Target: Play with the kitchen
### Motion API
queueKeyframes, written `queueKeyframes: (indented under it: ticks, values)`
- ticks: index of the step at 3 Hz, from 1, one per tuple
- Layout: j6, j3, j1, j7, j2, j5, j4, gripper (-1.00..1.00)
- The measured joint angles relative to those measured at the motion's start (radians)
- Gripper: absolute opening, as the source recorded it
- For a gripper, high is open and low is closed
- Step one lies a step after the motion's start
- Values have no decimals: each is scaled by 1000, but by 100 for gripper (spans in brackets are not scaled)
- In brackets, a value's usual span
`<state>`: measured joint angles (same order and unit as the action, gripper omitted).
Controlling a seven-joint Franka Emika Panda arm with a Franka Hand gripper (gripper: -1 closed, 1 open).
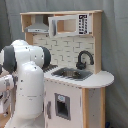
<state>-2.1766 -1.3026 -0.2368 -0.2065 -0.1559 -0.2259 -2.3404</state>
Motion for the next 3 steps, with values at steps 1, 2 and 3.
queueKeyframes:
  ticks: [1,2,3]
  values:
    - [0,0,-1,5,1,-1,0,100]
    - [0,0,-1,62,3,-23,0,100]
    - [2,0,-1,155,5,-77,0,100]
